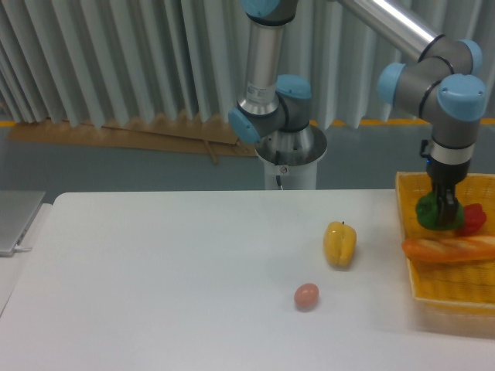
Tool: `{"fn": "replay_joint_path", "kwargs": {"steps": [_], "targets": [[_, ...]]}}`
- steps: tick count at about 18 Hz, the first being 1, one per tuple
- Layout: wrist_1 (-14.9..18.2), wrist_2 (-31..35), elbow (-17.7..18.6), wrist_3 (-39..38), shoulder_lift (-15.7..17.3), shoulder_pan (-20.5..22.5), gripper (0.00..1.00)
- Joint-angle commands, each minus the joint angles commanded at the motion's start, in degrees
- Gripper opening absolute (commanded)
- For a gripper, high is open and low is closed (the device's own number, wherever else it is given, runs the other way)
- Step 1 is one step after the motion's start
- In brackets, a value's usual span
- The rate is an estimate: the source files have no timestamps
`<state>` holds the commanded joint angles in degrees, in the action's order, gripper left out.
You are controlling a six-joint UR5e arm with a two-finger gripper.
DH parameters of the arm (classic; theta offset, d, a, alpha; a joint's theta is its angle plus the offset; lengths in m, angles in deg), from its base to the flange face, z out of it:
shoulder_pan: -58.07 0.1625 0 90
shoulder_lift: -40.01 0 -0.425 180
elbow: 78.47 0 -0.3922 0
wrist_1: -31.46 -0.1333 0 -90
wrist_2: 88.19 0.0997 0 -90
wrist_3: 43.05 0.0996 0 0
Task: Place the green peppers in a basket
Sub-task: 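Lower the green pepper into the basket beside the red pepper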
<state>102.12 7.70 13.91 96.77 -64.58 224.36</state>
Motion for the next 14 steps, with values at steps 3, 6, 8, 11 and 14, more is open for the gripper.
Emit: {"fn": "replay_joint_path", "kwargs": {"steps": [3,6,8,11,14], "targets": [[-0.35,-0.09,0.09,0.63,-0.09,0.09,0.45],[-0.35,-0.09,0.09,0.45,-0.18,0.00,0.46],[-0.44,-0.09,0.09,0.36,-0.18,-0.09,0.76],[-0.70,-0.61,0.09,0.10,-0.09,-0.44,1.00],[-0.79,-2.98,0.00,-0.60,0.09,-0.70,1.00]]}}
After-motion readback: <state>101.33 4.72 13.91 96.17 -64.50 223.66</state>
